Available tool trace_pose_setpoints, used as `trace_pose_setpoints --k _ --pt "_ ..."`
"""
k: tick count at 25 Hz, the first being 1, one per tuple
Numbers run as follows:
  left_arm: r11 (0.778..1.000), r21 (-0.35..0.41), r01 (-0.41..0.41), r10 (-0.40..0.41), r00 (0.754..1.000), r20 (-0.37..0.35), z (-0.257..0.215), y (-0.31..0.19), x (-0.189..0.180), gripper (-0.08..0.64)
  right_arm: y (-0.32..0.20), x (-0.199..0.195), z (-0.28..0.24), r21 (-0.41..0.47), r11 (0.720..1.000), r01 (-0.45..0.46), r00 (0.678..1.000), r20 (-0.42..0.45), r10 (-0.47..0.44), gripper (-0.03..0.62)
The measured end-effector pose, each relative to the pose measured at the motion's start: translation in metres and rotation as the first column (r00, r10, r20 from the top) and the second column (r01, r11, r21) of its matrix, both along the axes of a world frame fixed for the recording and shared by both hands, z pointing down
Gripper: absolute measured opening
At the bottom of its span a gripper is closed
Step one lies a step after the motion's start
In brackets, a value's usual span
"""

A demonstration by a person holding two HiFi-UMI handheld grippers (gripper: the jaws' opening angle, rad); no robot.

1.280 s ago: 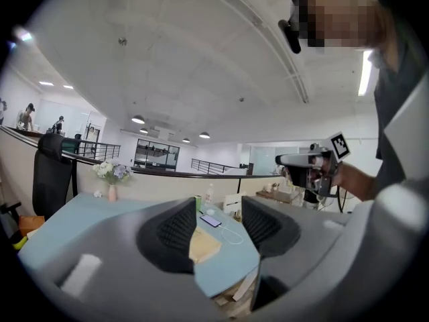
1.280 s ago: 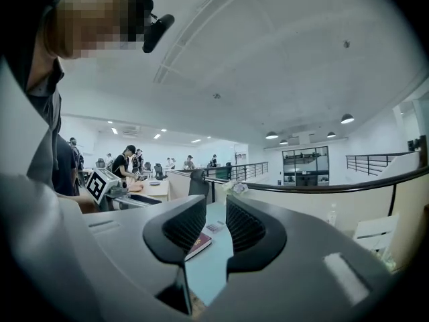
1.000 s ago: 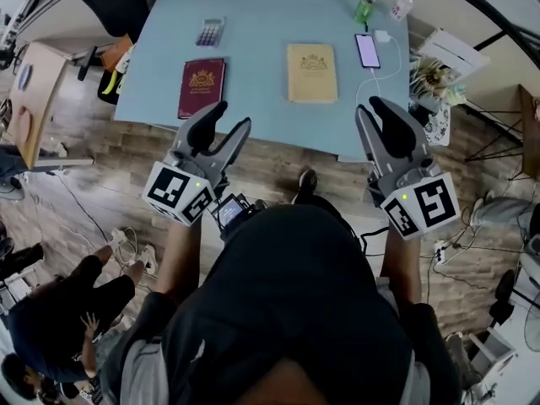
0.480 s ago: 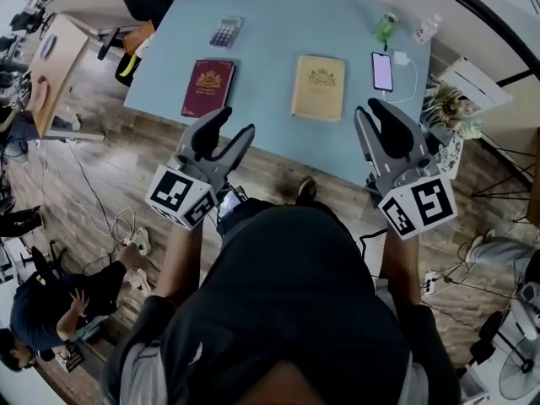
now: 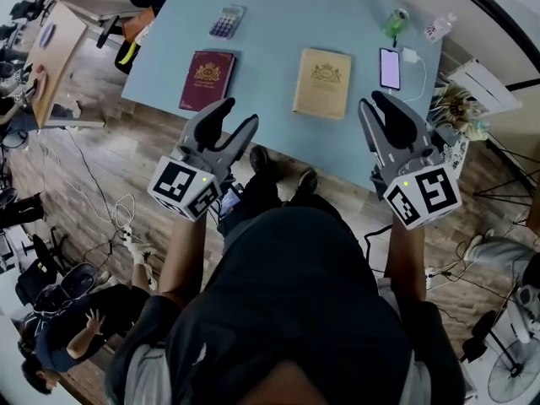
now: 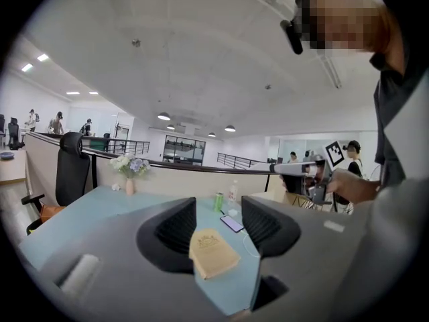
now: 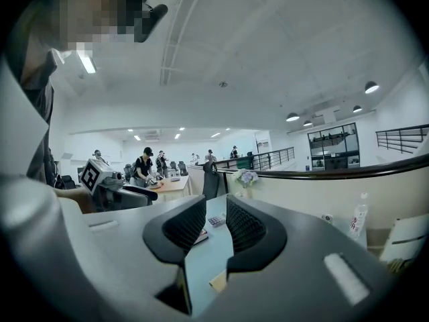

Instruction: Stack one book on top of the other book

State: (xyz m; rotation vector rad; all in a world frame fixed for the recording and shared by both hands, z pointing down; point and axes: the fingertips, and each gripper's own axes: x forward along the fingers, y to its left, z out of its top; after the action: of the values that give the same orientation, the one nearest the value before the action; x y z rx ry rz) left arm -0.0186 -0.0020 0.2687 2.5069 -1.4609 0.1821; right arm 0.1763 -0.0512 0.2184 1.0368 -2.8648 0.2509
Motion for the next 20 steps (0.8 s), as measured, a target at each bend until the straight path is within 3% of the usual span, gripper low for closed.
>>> trace_pose_setpoints --k 11,20 --pt "0.993 -0.077 -0.093 0.090 0.995 -0.050 0.055 -0.067 0.003 0.264 -0.045 -0.008 0.039 -0.085 0.994 -0.072 0.996 -0.056 0.067 0.091" --pt "0.967 -0.180 -0.179 0.169 0.983 -0.071 0.113 -0.112 0.027 0.264 -0.079 0.003 0.100 -0.194 0.972 -0.136 0.989 -0.075 0.123 0.103"
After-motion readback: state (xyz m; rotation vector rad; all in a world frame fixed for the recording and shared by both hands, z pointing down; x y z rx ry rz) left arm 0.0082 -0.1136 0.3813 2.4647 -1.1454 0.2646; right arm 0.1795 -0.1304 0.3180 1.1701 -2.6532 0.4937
